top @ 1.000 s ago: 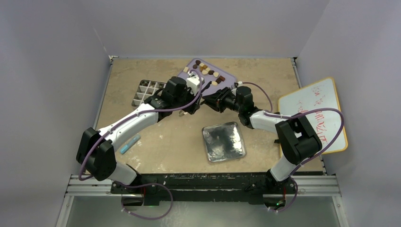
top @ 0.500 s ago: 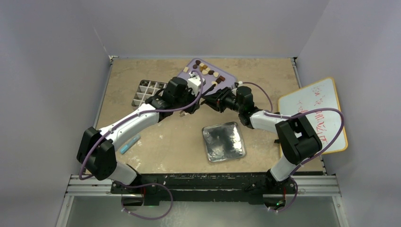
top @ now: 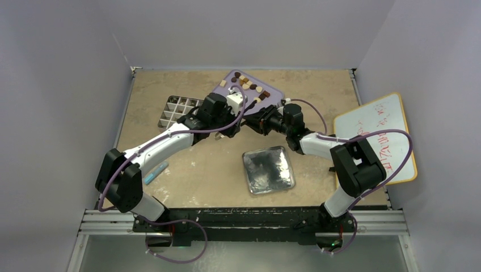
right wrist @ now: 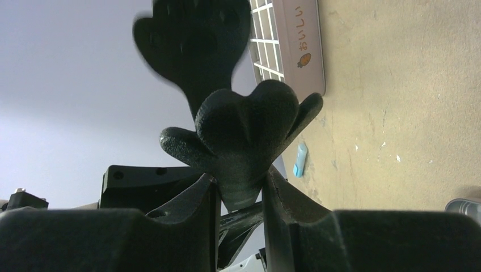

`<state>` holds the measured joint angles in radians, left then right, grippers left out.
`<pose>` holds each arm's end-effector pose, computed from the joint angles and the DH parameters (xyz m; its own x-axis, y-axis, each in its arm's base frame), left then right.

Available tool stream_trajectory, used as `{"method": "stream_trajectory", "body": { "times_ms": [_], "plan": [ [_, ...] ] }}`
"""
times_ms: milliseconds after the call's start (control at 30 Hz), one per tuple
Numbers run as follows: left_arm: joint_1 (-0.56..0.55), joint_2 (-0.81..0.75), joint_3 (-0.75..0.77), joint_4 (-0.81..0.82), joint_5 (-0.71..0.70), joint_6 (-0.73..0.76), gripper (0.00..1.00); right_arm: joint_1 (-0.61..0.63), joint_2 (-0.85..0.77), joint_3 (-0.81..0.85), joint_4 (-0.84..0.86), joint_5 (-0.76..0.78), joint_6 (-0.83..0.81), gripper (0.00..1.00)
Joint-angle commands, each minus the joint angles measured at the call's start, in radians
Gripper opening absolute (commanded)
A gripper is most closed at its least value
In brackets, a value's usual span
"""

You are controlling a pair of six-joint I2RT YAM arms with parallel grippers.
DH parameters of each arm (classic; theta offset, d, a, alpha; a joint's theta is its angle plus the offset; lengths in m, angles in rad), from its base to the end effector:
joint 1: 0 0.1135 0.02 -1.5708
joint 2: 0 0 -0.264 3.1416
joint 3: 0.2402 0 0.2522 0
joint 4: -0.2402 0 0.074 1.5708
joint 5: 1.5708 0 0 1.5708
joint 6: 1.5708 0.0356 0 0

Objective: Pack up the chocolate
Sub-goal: Adjust the clamp.

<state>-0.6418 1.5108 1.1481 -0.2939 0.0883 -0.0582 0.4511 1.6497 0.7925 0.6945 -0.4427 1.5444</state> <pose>0.2714 -0.2068 0.2794 -0.5261 0.3208 -0.7876 0.6227 0.7761 -0.0998 0.3095 0.1669 0.2136 -0.7779 0.6268 0.0433 0.1253 0.0872 0.9883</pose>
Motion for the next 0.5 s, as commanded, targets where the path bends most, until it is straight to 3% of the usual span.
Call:
{"method": "stream_trajectory", "body": {
  "times_ms": [0,133,300,467],
  "plan": [
    [-0.002,-0.002,0.044,0.042,0.005,0.009,0.35,0.000,-0.030,-0.011,0.050,-0.034,0.021,0.06],
    [-0.002,-0.018,0.052,0.018,-0.006,0.006,0.29,-0.002,-0.023,-0.020,0.050,-0.035,0.021,0.10],
    [-0.002,-0.059,0.061,-0.004,-0.004,0.002,0.26,-0.005,-0.018,-0.034,0.028,-0.029,-0.005,0.33],
    [-0.002,-0.070,0.083,-0.022,-0.006,-0.004,0.26,-0.004,-0.027,-0.031,-0.065,-0.012,-0.082,0.38]
  ]
}}
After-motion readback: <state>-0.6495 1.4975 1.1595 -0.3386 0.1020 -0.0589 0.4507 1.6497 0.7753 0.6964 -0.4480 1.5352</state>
